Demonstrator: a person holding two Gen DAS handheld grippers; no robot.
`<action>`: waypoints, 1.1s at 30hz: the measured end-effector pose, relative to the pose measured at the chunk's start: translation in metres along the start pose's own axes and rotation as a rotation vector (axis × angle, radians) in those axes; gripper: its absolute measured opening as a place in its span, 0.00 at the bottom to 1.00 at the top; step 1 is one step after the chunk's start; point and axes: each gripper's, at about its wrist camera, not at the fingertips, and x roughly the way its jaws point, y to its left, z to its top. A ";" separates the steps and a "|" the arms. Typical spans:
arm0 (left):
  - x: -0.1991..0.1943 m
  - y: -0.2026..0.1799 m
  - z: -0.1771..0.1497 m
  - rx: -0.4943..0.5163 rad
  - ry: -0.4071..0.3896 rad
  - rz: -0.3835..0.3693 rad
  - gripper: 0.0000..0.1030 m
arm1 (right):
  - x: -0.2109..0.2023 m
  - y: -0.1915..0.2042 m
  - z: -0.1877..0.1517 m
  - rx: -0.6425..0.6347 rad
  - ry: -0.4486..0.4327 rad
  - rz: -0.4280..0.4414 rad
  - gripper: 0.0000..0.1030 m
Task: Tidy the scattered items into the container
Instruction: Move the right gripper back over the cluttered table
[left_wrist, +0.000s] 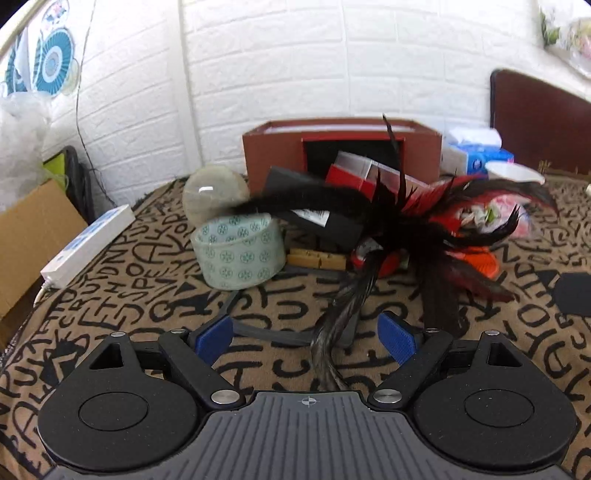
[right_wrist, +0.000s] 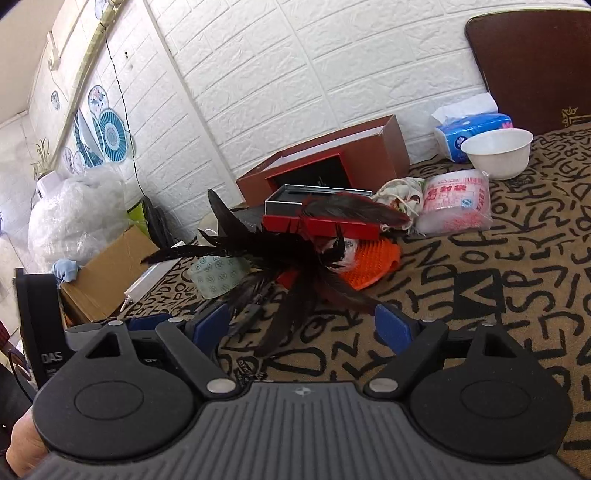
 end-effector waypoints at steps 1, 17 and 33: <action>-0.001 0.000 -0.001 0.003 -0.010 -0.002 0.90 | 0.001 -0.001 -0.002 -0.001 -0.009 0.011 0.85; -0.013 -0.011 -0.004 -0.019 0.062 0.006 0.90 | 0.009 -0.047 -0.043 0.207 -0.066 0.141 0.83; -0.016 -0.015 -0.002 -0.014 0.059 -0.011 0.90 | 0.010 -0.046 -0.043 0.196 -0.064 0.133 0.84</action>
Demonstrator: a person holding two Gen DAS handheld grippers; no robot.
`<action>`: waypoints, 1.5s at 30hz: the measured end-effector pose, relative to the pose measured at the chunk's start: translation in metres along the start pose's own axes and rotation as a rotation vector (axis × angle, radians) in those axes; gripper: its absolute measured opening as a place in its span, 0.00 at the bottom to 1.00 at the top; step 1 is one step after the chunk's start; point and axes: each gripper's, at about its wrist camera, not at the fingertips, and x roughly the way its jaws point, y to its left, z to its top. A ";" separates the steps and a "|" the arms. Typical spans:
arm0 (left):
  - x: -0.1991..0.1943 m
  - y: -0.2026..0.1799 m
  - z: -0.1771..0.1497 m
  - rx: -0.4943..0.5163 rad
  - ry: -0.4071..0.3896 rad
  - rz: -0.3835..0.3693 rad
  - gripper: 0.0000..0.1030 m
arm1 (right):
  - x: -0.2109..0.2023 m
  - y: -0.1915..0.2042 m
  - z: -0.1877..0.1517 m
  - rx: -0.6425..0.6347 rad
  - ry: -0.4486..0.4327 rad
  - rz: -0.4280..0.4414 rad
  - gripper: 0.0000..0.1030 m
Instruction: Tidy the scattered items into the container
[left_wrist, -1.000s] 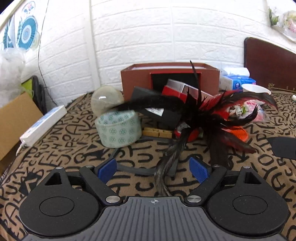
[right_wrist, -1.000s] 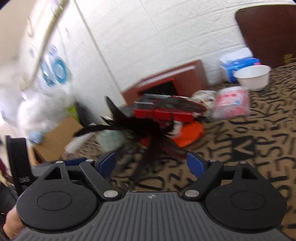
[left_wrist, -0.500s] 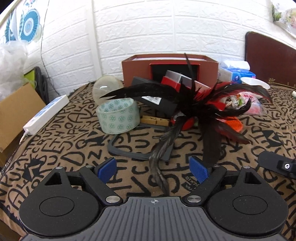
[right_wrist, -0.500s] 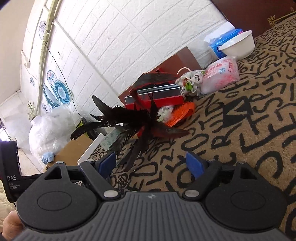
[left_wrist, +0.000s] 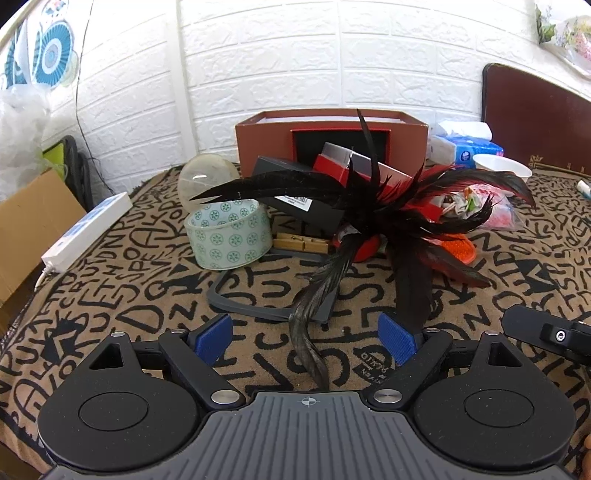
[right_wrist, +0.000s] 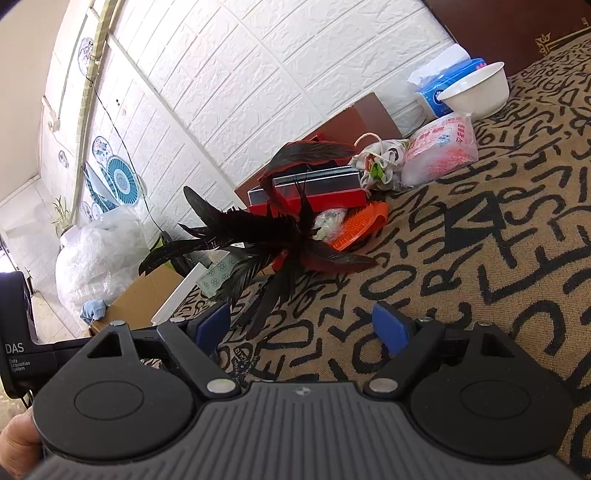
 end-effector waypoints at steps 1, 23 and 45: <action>0.000 0.000 0.000 0.001 0.000 0.001 0.90 | 0.000 0.000 0.000 0.000 0.001 0.000 0.84; -0.005 -0.065 0.030 0.041 -0.121 -0.091 0.90 | -0.050 0.000 0.033 -0.088 -0.162 -0.220 0.89; -0.021 -0.096 0.026 0.084 -0.183 -0.134 0.90 | -0.082 0.004 0.056 -0.171 -0.234 -0.360 0.91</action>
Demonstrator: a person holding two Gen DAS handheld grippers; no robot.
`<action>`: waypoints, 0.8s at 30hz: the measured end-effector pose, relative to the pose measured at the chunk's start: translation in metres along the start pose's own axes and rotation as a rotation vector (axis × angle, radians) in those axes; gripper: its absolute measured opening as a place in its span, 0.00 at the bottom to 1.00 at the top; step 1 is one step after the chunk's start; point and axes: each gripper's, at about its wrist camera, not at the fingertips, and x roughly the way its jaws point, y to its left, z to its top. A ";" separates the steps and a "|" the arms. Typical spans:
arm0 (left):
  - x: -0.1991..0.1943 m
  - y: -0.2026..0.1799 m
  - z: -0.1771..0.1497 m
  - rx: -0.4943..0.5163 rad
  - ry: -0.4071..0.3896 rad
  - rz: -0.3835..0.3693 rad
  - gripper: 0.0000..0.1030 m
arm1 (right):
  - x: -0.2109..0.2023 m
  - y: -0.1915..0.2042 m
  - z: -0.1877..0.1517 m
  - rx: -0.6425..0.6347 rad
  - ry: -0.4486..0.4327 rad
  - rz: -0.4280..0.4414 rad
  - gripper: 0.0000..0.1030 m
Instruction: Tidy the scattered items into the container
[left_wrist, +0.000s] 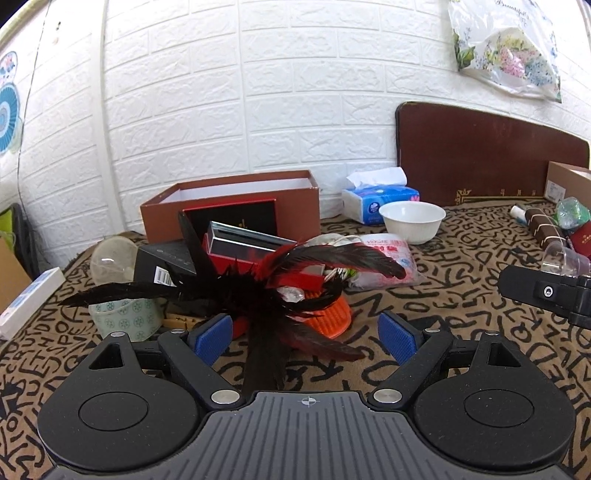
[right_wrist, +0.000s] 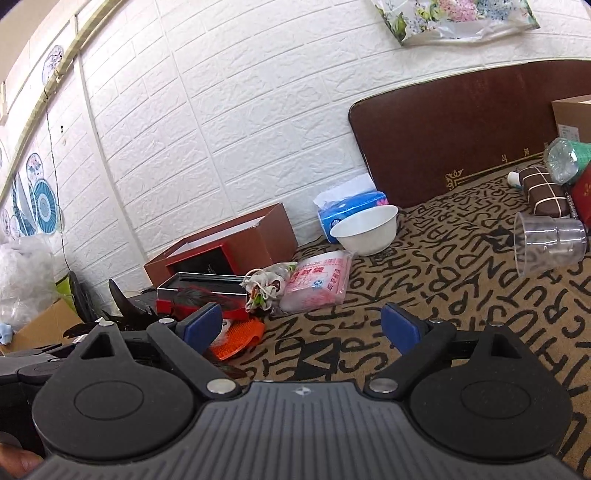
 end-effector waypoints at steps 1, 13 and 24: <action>0.000 0.000 0.000 -0.001 -0.002 -0.002 0.90 | 0.000 0.000 0.000 0.000 0.001 0.001 0.91; -0.028 -0.012 0.026 0.020 -0.128 -0.057 0.91 | -0.034 0.021 0.033 -0.111 -0.086 -0.026 0.96; -0.059 -0.052 0.033 0.043 -0.187 -0.109 0.95 | -0.070 0.030 0.041 -0.205 -0.169 -0.058 0.97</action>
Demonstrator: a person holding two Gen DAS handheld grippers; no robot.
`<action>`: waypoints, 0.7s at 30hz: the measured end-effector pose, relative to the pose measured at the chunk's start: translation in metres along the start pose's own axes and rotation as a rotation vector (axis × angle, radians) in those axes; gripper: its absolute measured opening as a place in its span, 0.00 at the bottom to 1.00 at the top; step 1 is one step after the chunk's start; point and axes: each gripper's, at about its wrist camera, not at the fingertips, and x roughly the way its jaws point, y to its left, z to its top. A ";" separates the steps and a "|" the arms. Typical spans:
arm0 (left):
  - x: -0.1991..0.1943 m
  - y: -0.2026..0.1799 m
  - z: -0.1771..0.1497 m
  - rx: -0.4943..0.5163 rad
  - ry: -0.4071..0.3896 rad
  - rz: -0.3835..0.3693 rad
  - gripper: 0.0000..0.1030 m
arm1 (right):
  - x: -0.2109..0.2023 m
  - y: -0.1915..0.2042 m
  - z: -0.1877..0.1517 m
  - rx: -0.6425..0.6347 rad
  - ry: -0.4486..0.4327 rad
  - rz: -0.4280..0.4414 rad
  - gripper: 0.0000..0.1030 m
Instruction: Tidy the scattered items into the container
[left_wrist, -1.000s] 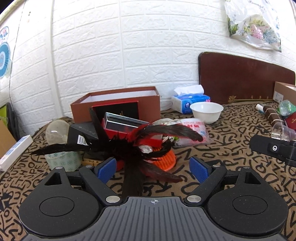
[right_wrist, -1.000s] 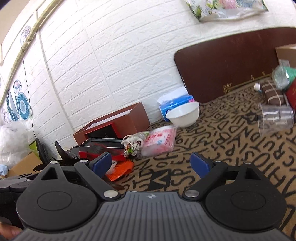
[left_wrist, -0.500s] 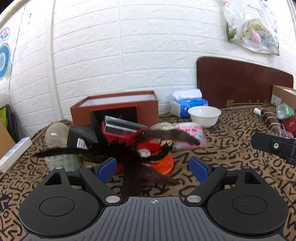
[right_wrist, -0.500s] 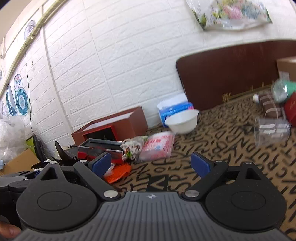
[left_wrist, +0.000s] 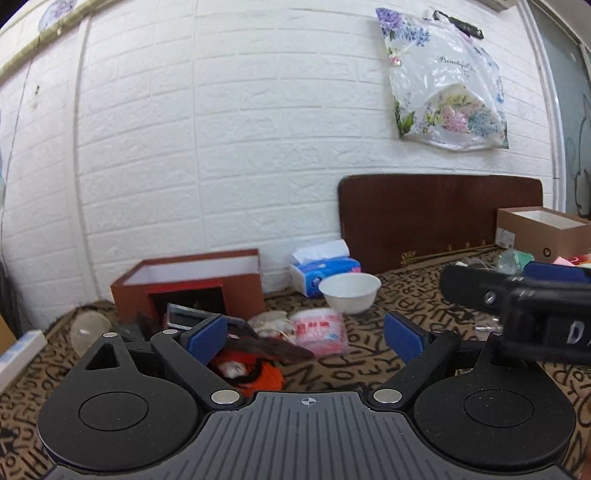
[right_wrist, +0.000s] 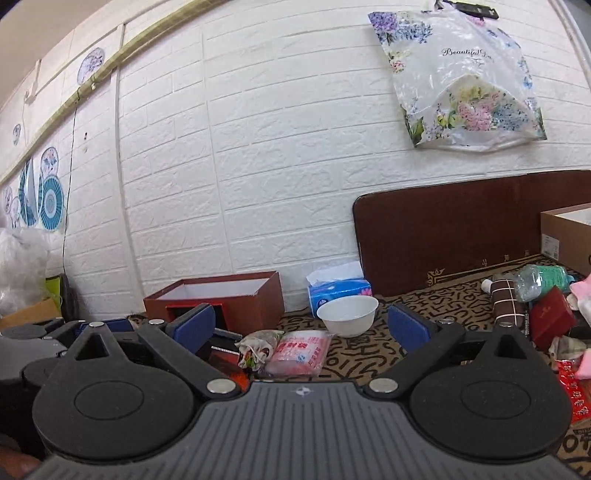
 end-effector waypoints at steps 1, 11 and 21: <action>0.000 -0.002 -0.002 0.001 0.004 -0.008 0.95 | 0.000 0.000 -0.003 0.002 0.004 -0.005 0.97; 0.007 -0.008 -0.014 0.029 0.069 -0.008 0.95 | -0.003 -0.006 -0.012 0.032 0.036 -0.006 0.97; 0.019 0.003 -0.016 0.017 0.121 0.023 0.95 | 0.004 -0.002 -0.014 0.025 0.053 0.011 0.97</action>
